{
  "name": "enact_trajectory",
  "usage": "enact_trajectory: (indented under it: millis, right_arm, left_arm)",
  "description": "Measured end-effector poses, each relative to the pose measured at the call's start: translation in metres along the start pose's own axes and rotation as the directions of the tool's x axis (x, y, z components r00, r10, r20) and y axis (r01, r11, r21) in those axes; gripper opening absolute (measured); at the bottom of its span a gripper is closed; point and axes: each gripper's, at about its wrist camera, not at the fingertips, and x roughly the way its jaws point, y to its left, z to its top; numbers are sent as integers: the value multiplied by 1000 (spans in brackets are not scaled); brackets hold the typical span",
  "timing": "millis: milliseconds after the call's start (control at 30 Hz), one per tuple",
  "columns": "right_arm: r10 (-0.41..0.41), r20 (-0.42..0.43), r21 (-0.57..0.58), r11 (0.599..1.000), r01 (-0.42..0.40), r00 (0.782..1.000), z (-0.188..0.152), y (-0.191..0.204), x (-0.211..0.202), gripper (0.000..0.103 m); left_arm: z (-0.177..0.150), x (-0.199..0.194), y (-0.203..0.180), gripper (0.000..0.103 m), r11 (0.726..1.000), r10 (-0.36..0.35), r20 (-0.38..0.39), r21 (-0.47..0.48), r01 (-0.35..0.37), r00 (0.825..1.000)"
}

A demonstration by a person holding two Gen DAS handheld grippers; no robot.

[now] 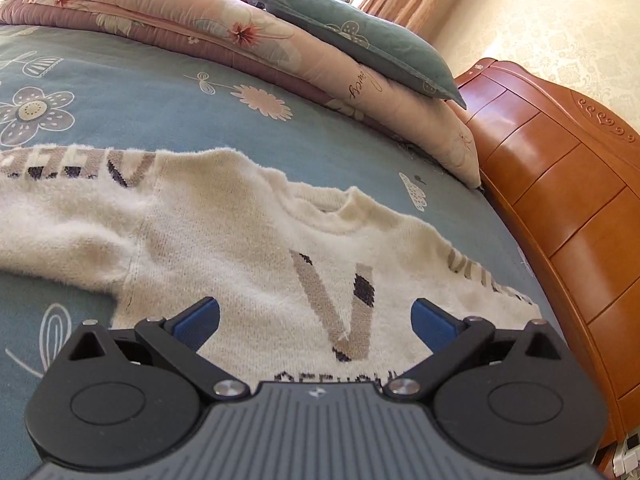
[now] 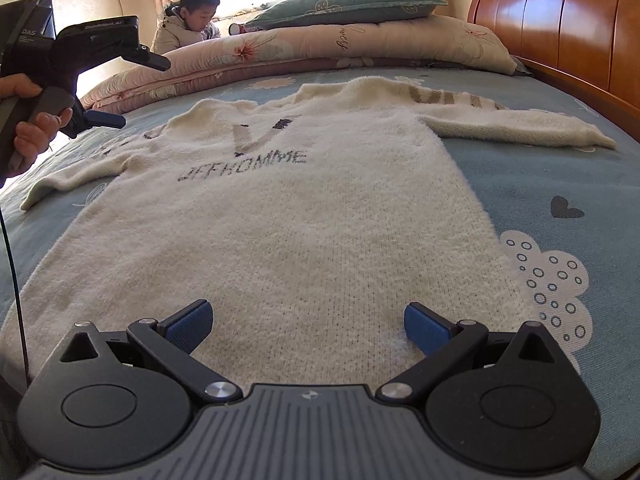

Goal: Fold clothes
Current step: 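Lower the left gripper toward the V motif on the sweater body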

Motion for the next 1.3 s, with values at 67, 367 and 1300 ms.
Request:
enact_trajectory:
  millis: [67, 367, 1300]
  right_arm:
    - [-6, -2, -12, 1000, 6, 1000, 1, 1, 2, 103]
    - [-12, -11, -11, 1000, 12, 1000, 6, 2, 8, 103]
    - [102, -13, 163, 982, -99, 995, 9, -25, -7, 103]
  left_arm:
    - [3, 26, 13, 100, 999, 32, -23, -23, -33, 999]
    - [-3, 63, 69, 80, 983, 176, -25, -47, -177, 984]
    - [-78, 79, -102, 83, 974, -85, -329, 170, 148, 941]
